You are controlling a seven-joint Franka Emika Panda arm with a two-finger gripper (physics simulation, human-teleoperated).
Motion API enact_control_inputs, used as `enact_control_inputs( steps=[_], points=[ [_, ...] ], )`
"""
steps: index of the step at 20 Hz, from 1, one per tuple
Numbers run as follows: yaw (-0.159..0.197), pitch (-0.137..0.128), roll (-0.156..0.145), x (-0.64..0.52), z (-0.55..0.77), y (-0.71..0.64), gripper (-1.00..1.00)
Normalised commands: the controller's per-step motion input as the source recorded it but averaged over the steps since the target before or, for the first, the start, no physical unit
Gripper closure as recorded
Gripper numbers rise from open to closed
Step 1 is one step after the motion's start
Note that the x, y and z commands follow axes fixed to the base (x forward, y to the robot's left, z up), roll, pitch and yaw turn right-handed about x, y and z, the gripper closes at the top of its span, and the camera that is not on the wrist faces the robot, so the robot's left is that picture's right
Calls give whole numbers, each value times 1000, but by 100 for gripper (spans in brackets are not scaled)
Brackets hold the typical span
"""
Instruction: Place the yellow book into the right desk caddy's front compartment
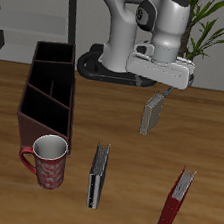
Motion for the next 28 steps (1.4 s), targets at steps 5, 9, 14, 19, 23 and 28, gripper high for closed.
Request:
enact_control_inputs(
  steps=[5,9,14,19,23,28],
  points=[
    [-7,12,26,51,-73,124,-100],
    [18,16,28,89,-145,74,-100],
    [-6,12,-5,40,-85,-32,-100],
    [-13,22,-7,17,-125,-2,-100],
    [10,7,10,-28,-104,44,-100],
    [-19,27,-6,-22,-200,-53,-100]
  ],
)
